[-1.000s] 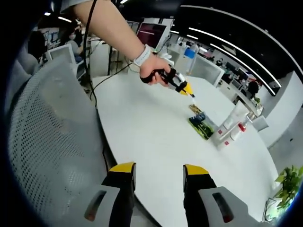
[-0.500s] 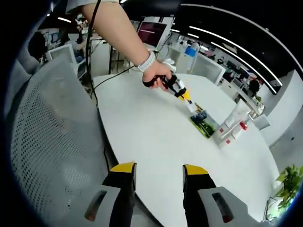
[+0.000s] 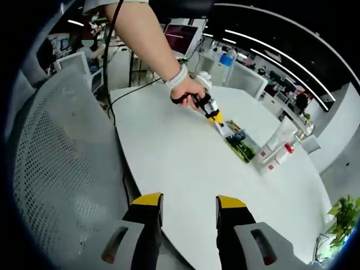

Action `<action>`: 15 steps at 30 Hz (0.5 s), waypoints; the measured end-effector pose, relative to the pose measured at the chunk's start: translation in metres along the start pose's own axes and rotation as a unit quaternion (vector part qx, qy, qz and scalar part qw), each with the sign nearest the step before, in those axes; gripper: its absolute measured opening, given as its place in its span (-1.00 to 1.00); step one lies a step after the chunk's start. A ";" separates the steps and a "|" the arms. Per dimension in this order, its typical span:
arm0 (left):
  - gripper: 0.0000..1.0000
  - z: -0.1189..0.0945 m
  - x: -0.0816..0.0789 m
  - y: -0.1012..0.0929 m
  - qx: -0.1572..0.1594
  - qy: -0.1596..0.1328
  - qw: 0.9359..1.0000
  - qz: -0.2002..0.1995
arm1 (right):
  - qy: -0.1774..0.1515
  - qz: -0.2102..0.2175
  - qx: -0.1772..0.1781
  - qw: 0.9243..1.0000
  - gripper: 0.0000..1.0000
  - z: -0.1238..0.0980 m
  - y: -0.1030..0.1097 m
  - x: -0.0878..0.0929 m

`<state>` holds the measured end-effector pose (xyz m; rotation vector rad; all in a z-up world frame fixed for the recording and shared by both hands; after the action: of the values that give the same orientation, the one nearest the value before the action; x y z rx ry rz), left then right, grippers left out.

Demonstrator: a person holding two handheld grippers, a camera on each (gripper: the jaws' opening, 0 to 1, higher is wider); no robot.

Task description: Arrange the skincare products in the storage area until every visible bottle or jar stands upright without overlapping.

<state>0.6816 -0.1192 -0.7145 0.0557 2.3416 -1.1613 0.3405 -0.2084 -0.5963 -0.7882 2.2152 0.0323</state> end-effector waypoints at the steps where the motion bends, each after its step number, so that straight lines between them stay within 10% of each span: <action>1: -0.99 0.001 0.001 0.000 -0.005 0.004 1.000 0.005 | 0.001 0.000 0.000 1.000 -0.33 0.000 0.000 0.000; 15: -0.94 0.005 0.001 -0.003 -0.029 0.047 0.995 0.088 | 0.007 -0.008 -0.005 1.000 -0.38 0.001 0.003 0.002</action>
<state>0.6824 -0.1248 -0.7150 0.2947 2.3951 -1.0248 0.3386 -0.2069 -0.5986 -0.8149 2.2239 0.0306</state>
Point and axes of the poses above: the point that each gripper's makers call its tool centre point, and the gripper's own axes: z roughly forward along the fingers, y roughly to its left, x roughly out of its underside, the point moved 2 cm from there along -z, roughly backward along the fingers, and after that the axes turned 6 degrees about z, right-handed, at the moved point
